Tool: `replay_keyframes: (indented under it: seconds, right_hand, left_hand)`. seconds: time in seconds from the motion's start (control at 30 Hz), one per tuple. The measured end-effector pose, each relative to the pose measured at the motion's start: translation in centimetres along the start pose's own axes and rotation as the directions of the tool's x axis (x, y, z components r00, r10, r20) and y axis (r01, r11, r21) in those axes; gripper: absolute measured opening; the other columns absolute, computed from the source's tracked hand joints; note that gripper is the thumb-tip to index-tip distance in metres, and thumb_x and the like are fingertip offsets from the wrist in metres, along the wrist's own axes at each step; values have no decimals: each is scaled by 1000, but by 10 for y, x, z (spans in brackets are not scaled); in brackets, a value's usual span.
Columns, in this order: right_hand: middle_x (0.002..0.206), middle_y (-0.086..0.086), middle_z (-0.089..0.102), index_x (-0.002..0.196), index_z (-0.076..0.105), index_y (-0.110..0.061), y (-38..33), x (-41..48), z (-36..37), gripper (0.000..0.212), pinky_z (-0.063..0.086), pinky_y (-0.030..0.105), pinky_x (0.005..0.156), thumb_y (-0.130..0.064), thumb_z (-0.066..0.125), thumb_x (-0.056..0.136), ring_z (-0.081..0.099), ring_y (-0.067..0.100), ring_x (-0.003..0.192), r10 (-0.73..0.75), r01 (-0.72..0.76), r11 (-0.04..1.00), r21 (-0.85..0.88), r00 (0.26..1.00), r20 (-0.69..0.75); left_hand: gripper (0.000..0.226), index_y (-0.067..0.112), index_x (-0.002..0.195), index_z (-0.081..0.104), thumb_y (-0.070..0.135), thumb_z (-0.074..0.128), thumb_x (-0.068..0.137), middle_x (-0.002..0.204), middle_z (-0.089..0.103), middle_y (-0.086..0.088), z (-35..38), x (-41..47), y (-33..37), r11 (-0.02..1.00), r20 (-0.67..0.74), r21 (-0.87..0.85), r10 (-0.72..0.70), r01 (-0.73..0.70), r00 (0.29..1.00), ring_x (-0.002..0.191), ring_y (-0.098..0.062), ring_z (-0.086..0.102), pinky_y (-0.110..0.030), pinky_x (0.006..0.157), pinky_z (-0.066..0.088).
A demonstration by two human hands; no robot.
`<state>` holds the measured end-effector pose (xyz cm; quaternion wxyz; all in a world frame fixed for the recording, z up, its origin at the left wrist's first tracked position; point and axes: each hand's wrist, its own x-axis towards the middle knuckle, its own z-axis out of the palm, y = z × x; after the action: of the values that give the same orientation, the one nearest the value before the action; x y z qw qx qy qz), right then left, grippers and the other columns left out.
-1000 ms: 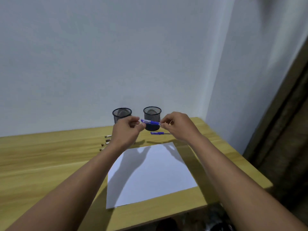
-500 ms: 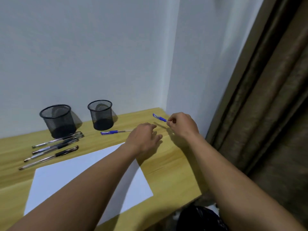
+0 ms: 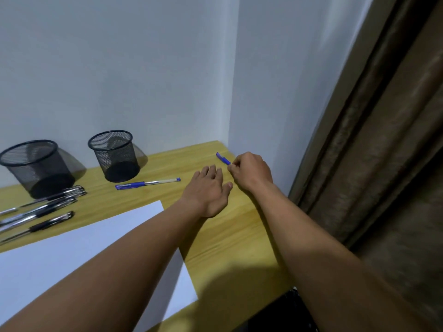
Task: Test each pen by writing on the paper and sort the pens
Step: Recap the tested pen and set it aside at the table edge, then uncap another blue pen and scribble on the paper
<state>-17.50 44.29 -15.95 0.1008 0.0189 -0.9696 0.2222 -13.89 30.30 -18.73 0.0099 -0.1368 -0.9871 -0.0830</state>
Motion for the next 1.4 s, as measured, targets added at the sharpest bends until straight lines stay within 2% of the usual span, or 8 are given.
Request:
replay_keyframes:
  seconds: [0.17, 0.27, 0.33, 0.53, 0.83, 1.03, 1.2, 1.4]
  right_hand:
    - [96, 5, 74, 99, 78, -15, 4, -4, -7, 25, 59, 41, 77, -31, 59, 97, 67, 27, 86, -13, 13, 1000, 13, 1000, 9]
    - [99, 5, 74, 102, 77, -15, 3, -8, -15, 23, 59, 41, 78, -27, 59, 97, 66, 25, 87, -39, 39, 999, 1, 999, 10]
    - [102, 6, 74, 107, 77, -14, -1, -11, -22, 23, 60, 42, 80, -24, 58, 98, 67, 25, 89, -60, 60, 998, 6, 998, 8]
    - [120, 8, 72, 126, 70, -13, -44, -22, -31, 34, 55, 43, 94, -29, 59, 98, 66, 29, 111, -197, 193, 979, 66, 979, 58]
    - [134, 10, 66, 132, 66, -16, -127, -34, 20, 37, 49, 39, 104, -25, 61, 97, 58, 29, 126, -364, 361, 931, 62, 891, 273]
    - [89, 7, 67, 99, 75, -14, -150, -35, 55, 20, 48, 36, 72, -10, 57, 94, 64, 34, 93, -421, 470, 875, -118, 859, 292]
    - [97, 5, 73, 106, 74, -18, -153, -36, 61, 22, 49, 41, 81, -8, 58, 94, 63, 31, 99, -462, 494, 860, -123, 859, 220]
    - [97, -4, 72, 104, 71, -27, -151, -46, 37, 14, 49, 41, 84, -30, 59, 96, 62, 22, 97, -449, 451, 892, 27, 878, 168]
  left_hand:
    - [64, 1, 151, 22, 41, 17, 101, 159, 22, -21, -1, -1, 0, 999, 36, -37, 1, 0, 999, 149, -34, 16, -47, 119, 20]
    - [43, 5, 118, 49, 36, 26, 100, 124, 51, -18, -7, -3, -3, 997, 2, -74, 15, -15, 1000, 125, -35, 43, -46, 105, 35]
    - [32, 8, 103, 51, 34, 31, 99, 110, 55, -14, -14, -10, -6, 991, -45, -131, 23, -28, 999, 115, -31, 48, -45, 98, 40]
    - [46, 15, 134, 56, 37, 44, 96, 133, 61, -8, -42, -50, -32, 987, -262, -163, -54, 11, 964, 122, -30, 54, -44, 97, 47]
    - [29, 15, 115, 69, 22, 56, 90, 114, 68, -9, -62, -98, -124, 968, -343, -139, -243, 207, 907, 107, -33, 60, -40, 81, 52]
    - [20, 20, 97, 72, 19, 54, 90, 91, 71, -11, -63, -112, -153, 966, -251, -83, -258, 245, 933, 87, -36, 63, -36, 64, 48]
    - [22, 19, 98, 75, 14, 55, 89, 92, 72, -11, -62, -114, -154, 972, -314, -95, -232, 213, 921, 85, -33, 64, -40, 68, 53]
    - [24, 11, 100, 73, 0, 61, 82, 95, 72, -10, -73, -127, -156, 960, -371, -235, -232, 151, 899, 88, -29, 64, -39, 77, 52]
